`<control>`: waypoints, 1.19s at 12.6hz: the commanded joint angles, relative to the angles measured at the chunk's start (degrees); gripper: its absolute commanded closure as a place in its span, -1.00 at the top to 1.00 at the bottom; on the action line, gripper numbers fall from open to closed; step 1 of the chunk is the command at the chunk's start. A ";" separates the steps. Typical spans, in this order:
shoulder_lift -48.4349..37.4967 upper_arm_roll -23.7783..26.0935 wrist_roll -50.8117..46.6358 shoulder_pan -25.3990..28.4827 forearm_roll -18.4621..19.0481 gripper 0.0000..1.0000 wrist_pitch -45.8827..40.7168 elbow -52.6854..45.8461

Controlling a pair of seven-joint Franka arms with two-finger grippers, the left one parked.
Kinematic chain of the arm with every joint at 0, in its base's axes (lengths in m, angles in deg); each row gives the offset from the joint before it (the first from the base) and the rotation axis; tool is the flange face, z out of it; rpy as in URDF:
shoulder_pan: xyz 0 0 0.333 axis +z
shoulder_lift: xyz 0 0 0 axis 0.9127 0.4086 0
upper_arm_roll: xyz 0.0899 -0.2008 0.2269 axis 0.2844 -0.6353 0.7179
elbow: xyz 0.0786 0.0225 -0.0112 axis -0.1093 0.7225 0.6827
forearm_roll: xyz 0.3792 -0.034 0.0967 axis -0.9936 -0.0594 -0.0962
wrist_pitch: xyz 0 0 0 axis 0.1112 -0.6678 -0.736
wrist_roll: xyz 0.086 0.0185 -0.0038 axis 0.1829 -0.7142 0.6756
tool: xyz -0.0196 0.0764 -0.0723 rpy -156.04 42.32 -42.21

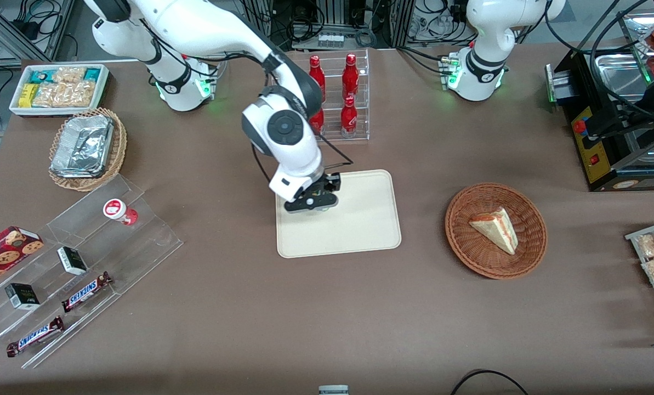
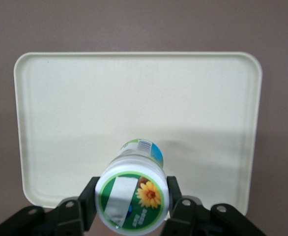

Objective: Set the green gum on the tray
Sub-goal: 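Lower the gum bottle onto the tray and open the right gripper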

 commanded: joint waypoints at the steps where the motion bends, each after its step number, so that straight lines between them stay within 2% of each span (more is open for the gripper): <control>1: 4.09 -0.67 -3.61 2.06 -0.03 -1.00 2.57 -2.37; 3: 6.03 -0.76 -5.47 3.47 0.23 -1.00 4.34 -2.29; 10: 7.88 -0.76 -6.18 3.56 0.67 -1.00 5.57 -1.32; 11: 8.32 -0.85 -6.18 3.47 0.67 -0.94 6.01 -1.32; 13: 8.58 -0.85 -6.18 3.47 0.59 -0.14 6.19 -1.32; 14: 8.59 -0.85 -6.26 3.39 0.59 0.34 6.19 -1.32; 15: 8.59 -0.85 -6.53 3.38 0.24 0.99 6.10 -1.41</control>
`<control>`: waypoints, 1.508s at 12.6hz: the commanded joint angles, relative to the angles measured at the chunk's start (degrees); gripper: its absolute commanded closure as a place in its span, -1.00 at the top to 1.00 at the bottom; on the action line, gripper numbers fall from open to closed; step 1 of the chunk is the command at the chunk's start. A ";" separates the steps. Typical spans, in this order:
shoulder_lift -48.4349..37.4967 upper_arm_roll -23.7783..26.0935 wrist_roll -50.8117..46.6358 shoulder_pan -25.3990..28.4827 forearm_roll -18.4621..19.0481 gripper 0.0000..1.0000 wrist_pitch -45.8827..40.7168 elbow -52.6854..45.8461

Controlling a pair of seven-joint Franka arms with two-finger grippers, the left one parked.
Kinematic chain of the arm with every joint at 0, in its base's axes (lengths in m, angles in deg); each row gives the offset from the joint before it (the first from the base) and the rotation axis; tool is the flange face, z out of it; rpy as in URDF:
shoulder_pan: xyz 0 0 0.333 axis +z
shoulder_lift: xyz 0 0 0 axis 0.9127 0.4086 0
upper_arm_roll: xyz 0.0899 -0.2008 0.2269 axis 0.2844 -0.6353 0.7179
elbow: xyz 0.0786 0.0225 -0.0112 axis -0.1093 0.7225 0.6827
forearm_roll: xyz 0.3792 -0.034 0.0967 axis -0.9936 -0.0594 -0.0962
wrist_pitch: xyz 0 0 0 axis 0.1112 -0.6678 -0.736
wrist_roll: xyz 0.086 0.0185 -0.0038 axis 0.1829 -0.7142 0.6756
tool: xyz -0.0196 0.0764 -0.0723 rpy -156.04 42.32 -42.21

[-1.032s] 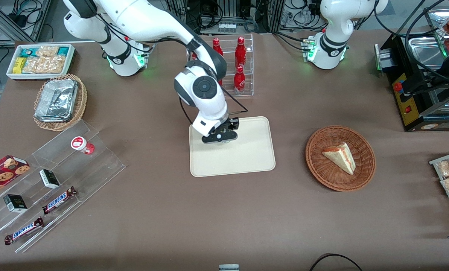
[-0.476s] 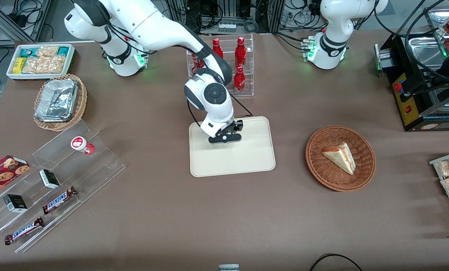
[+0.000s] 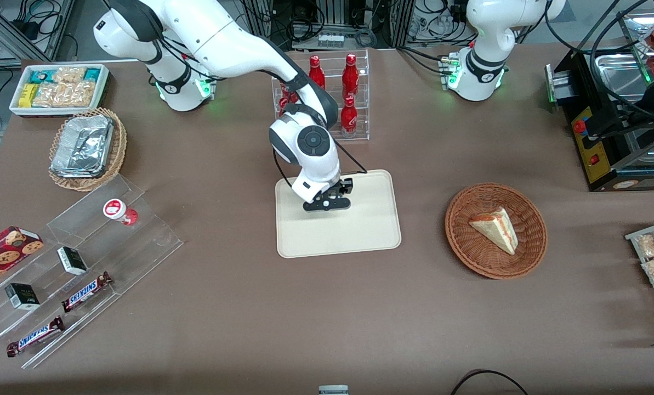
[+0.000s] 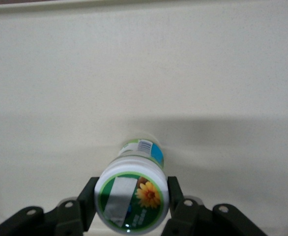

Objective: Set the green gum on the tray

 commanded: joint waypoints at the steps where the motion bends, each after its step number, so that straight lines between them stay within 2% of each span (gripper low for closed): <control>1: 0.77 -0.19 -3.06 0.07 0.07 1.00 0.49 -1.19; 5: -4.31 -0.28 -2.74 -3.08 0.16 1.00 -3.53 -1.10; 8: -14.40 -0.45 2.88 -7.12 0.16 1.00 -10.83 3.10; 10: -21.43 -0.37 9.10 -11.25 0.16 1.00 -16.09 5.83; 14: -30.15 -0.37 19.30 -19.68 0.16 1.00 -27.78 6.37; 19: -37.81 -0.45 33.80 -34.26 0.24 1.00 -38.17 6.81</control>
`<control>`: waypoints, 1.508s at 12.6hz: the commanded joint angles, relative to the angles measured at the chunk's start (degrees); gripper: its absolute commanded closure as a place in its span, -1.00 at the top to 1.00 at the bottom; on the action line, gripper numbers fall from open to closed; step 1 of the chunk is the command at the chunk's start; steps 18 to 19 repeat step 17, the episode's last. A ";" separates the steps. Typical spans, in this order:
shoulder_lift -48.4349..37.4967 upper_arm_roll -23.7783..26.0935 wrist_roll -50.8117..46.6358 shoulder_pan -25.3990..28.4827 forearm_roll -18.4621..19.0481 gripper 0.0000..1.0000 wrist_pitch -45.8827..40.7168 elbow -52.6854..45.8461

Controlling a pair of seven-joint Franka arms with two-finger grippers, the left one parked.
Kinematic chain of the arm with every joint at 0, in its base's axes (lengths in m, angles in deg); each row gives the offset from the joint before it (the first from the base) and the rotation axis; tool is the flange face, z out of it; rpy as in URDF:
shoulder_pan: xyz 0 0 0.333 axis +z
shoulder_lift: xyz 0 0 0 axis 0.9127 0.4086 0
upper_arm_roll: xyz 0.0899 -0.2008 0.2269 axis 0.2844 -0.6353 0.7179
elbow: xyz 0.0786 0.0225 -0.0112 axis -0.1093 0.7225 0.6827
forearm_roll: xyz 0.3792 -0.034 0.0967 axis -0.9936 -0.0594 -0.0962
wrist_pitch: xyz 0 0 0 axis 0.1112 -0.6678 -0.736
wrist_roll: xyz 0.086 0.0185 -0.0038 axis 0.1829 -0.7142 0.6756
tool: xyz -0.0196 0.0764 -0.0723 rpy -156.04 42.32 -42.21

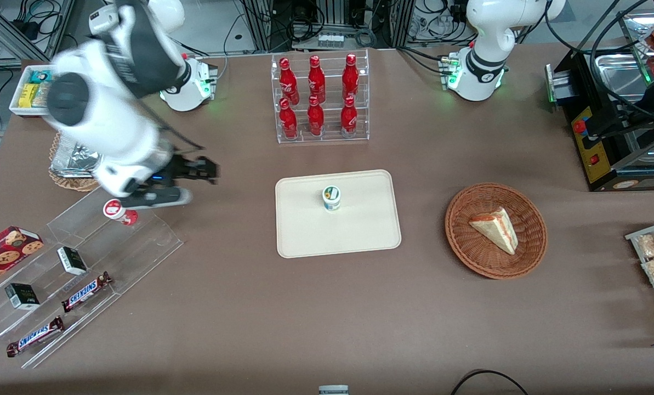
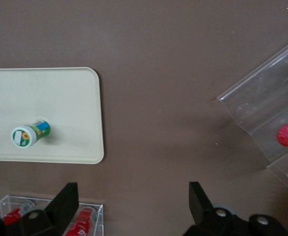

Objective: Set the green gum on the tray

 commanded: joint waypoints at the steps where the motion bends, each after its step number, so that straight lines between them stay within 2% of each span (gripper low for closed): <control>1: -3.70 0.47 7.08 -7.04 0.47 1.00 -3.84 1.52; 3: -4.85 0.39 10.17 -11.61 1.09 1.00 -6.56 0.65; 7: -4.15 0.39 11.23 -16.63 4.87 1.00 -9.48 -2.08; 9: -2.84 -2.76 14.64 -17.09 4.78 1.00 -9.39 -3.74; 12: -1.43 -4.70 15.63 -17.35 4.70 1.00 -9.39 -5.77; 19: 0.07 -4.28 15.63 -20.07 4.17 1.00 -9.30 -6.74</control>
